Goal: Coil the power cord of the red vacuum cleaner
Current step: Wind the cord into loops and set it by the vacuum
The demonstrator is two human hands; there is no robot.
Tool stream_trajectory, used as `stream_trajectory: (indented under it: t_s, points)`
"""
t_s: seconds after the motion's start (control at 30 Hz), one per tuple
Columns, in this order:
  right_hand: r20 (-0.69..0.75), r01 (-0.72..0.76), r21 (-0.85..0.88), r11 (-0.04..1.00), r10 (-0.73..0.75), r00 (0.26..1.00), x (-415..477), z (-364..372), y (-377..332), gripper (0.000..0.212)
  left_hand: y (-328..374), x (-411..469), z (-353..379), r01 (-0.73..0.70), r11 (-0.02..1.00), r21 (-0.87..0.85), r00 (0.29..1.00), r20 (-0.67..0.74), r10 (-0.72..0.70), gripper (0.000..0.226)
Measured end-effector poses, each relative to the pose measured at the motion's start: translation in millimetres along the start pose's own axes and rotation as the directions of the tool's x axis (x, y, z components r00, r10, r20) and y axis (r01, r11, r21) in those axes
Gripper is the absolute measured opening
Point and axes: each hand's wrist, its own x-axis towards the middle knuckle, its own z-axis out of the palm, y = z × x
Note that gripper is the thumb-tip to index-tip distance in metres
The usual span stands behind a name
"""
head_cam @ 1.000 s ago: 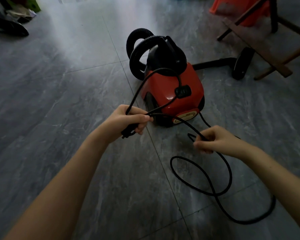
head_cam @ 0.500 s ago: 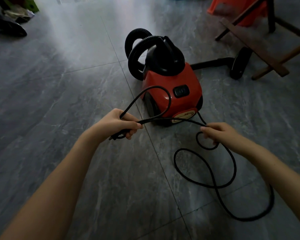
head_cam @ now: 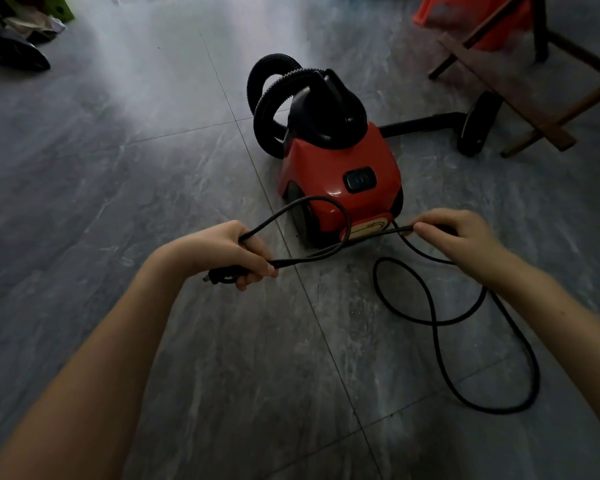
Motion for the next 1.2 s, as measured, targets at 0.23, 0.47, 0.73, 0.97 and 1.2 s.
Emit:
stream_trajectory:
  t_s: [0.23, 0.47, 0.73, 0.97, 1.2]
  points:
    - [0.171, 0.035, -0.101, 0.994, -0.017, 0.985, 1.9, -12.1, -9.6, 0.022, 4.5, 3.5, -0.9, 0.095, 0.993, 0.066, 0.989, 0.108, -0.101, 0.008]
    - [0.415, 0.144, -0.256, 0.956, -0.025, 0.909, 4.8, -3.7, -23.6, 0.024, 11.2, 11.0, 7.7, 0.124, 0.976, 0.18, 0.977, 0.148, -0.152, 0.007]
    - [0.482, 0.026, -0.07, 0.997, 0.011, 0.876, 0.8, 12.6, -27.3, 0.031, 24.5, 14.6, 17.5, 0.082, 0.958, 0.276, 0.958, 0.244, -0.152, 0.012]
    - [0.554, -0.021, 0.06, 0.998, -0.016, 0.832, -1.6, 17.8, -31.8, 0.026, 32.9, 17.0, 21.0, 0.049, 0.957, 0.285, 0.949, 0.285, -0.133, 0.014]
    - [0.552, -0.01, 0.081, 0.997, -0.037, 0.833, 1.7, 15.7, -26.5, 0.018, 31.2, 15.4, 18.5, 0.043, 0.964, 0.264, 0.94, 0.315, -0.128, 0.013]
